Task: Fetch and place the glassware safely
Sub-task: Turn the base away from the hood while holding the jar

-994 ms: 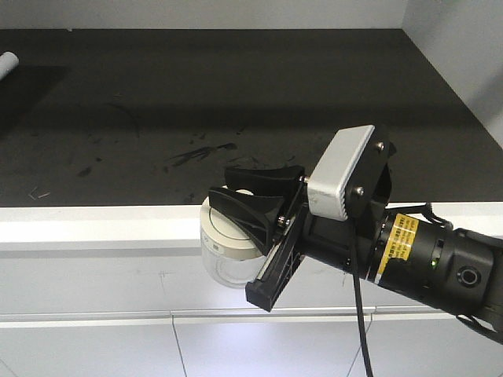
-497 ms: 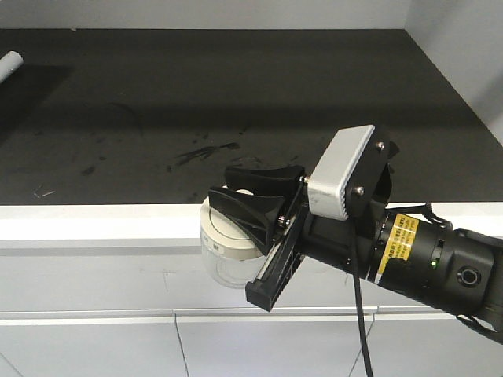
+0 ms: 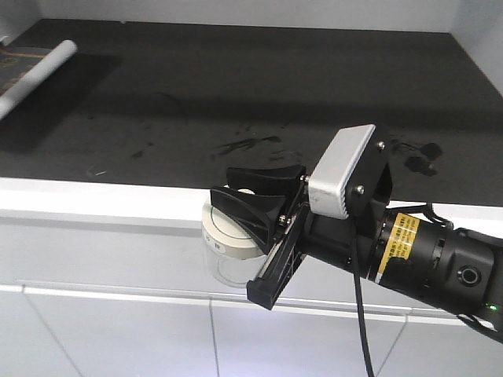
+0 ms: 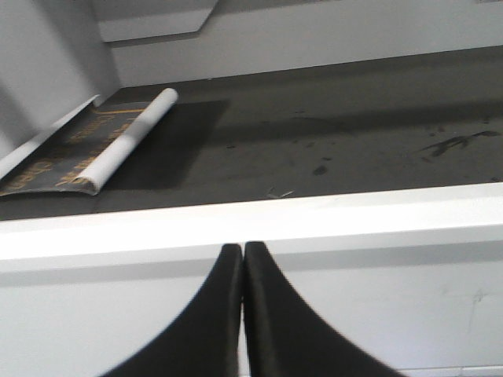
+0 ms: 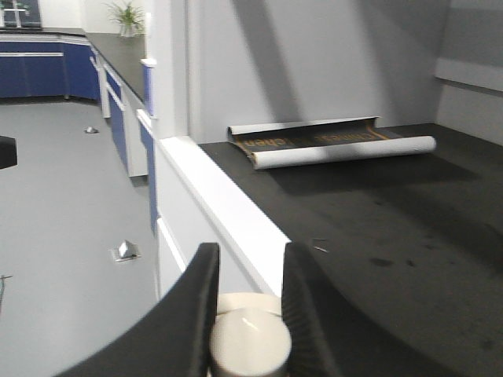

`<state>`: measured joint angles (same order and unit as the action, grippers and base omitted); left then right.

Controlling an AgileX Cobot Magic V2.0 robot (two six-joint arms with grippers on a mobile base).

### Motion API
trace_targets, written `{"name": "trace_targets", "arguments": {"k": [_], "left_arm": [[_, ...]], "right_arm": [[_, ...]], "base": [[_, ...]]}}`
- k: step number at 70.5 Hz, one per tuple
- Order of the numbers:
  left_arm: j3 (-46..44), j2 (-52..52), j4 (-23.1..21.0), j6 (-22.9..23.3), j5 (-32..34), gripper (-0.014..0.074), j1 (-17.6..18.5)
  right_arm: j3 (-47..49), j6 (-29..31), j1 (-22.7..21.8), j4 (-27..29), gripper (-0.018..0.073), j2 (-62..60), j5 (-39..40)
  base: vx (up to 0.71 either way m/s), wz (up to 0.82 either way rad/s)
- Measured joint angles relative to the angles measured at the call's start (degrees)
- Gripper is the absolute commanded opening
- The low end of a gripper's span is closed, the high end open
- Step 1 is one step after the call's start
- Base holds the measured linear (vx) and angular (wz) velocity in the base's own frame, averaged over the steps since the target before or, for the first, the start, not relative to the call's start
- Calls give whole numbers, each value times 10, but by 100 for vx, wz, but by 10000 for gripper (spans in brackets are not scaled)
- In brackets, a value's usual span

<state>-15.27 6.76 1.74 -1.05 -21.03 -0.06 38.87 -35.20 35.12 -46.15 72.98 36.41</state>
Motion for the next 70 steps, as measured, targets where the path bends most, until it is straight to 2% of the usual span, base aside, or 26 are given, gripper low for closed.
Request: {"name": "trace_targets", "arguments": {"k": [28, 70], "left_arm": [[0, 0, 0, 0, 0, -7, 0], [0, 0, 0, 0, 0, -7, 0]], "right_arm": [[0, 0, 0, 1, -4, 0, -2], [0, 0, 0, 1, -4, 0, -2]], "base": [[-11, 48], [-15, 67]]}}
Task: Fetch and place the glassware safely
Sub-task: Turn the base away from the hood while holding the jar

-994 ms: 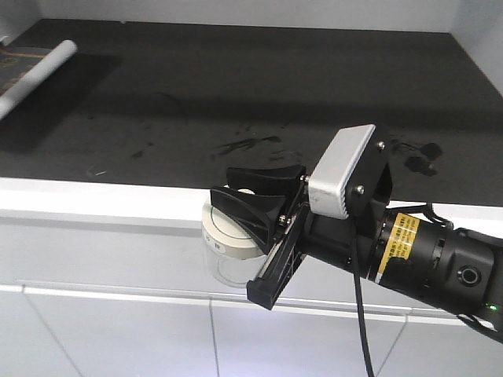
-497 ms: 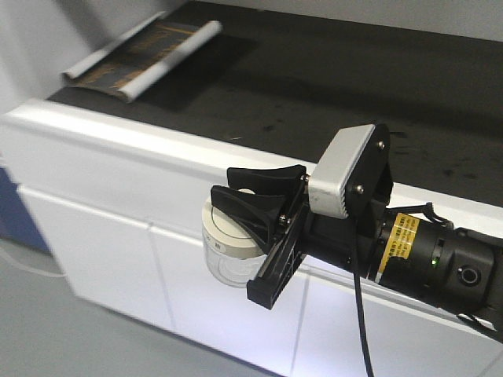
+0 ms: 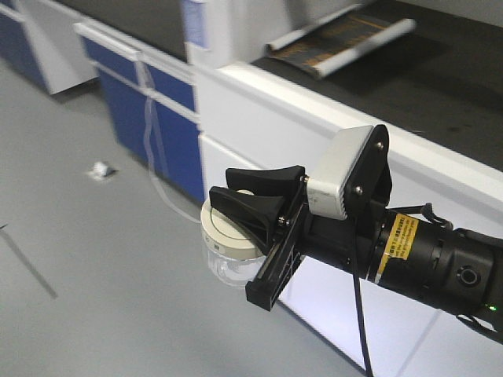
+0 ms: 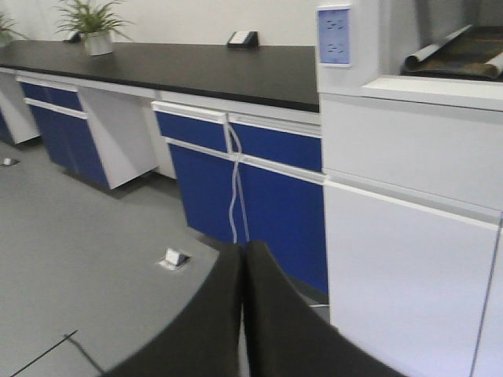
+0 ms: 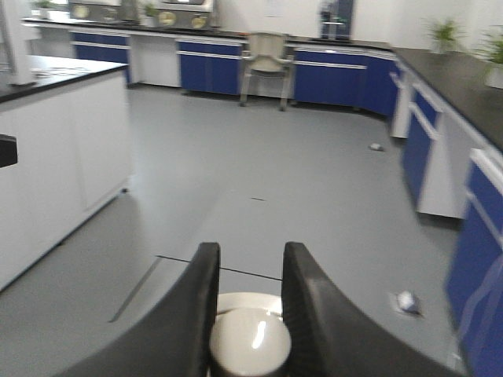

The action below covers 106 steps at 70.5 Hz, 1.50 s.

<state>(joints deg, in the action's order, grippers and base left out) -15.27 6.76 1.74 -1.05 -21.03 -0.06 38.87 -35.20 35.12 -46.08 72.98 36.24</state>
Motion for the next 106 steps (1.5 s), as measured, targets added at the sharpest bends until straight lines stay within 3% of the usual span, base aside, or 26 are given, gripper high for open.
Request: {"name": "trace_targets", "arguments": {"k": [61, 106], "left_arm": [[0, 0, 0, -1, 0, -7, 0], [0, 0, 0, -1, 0, -7, 0]], "right_arm": [[0, 0, 2, 0, -4, 0, 0], [0, 0, 2, -1, -4, 0, 1]], "base": [[-1, 60], [18, 25]]}}
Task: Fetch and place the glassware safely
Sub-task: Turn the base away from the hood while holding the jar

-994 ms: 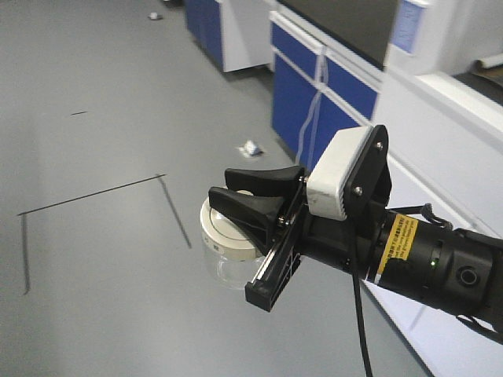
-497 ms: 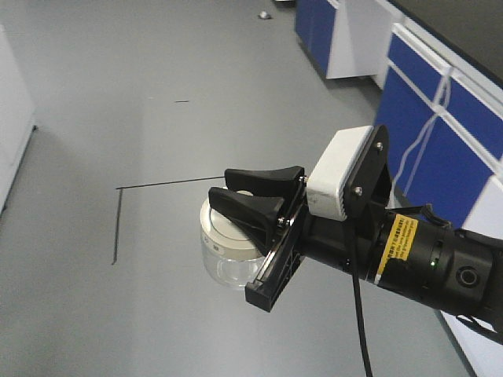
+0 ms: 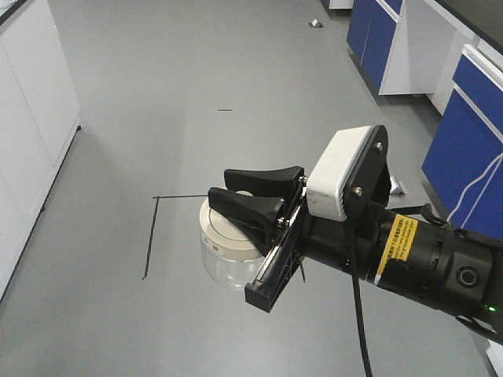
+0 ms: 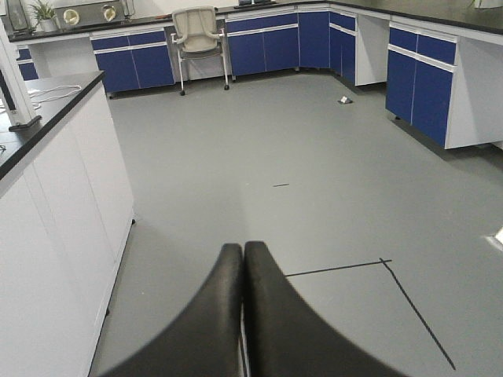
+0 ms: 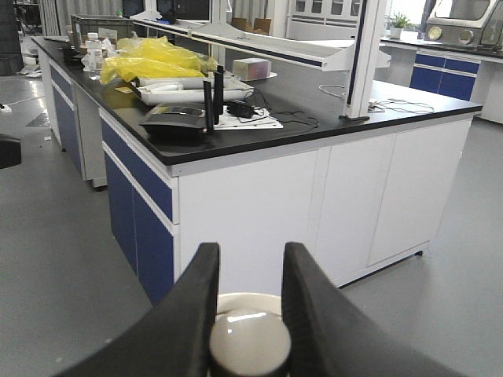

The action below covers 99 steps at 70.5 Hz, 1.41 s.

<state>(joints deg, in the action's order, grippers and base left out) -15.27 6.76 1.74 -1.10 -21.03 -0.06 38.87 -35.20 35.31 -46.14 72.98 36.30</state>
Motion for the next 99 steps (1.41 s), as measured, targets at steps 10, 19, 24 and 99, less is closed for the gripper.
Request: {"name": "trace_targets", "arguments": {"k": [10, 19, 24, 99], "left_arm": [[0, 0, 0, 0, 0, -7, 0], [0, 0, 0, 0, 0, -7, 0], [0, 0, 0, 0, 0, -7, 0], [0, 0, 0, 0, 0, -7, 0]], "right_arm": [[0, 0, 0, 0, -4, 0, 0], [0, 0, 0, 0, -4, 0, 0], [0, 0, 0, 0, -4, 0, 0], [0, 0, 0, 0, -4, 0, -1]], "base": [[31, 2], [35, 1], [37, 0], [42, 6]]}}
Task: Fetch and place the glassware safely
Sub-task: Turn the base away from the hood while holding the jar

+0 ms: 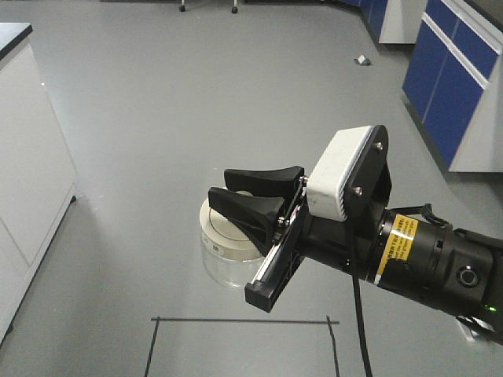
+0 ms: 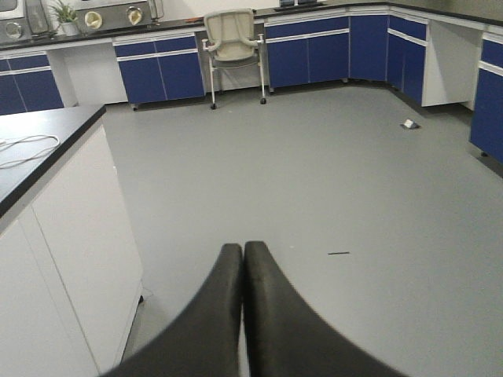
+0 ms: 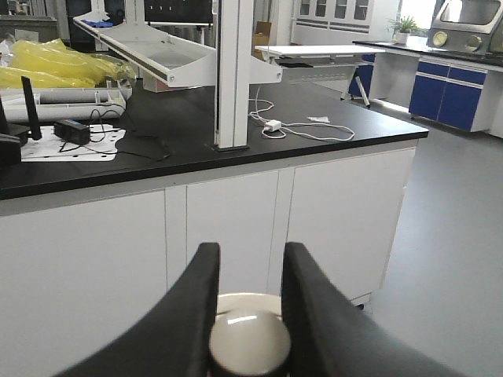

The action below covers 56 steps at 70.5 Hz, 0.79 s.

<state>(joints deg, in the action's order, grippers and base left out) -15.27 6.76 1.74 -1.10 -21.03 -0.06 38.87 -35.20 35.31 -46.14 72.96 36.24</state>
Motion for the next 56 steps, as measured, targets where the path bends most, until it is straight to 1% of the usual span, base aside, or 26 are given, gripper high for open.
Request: {"name": "trace_targets", "arguments": {"k": [20, 56], "left_arm": [[0, 0, 0, 0, 0, -7, 0], [0, 0, 0, 0, 0, -7, 0]], "right_arm": [[0, 0, 0, 0, -4, 0, 1], [0, 0, 0, 0, -4, 0, 1]], "base": [[48, 8], [51, -10]]}}
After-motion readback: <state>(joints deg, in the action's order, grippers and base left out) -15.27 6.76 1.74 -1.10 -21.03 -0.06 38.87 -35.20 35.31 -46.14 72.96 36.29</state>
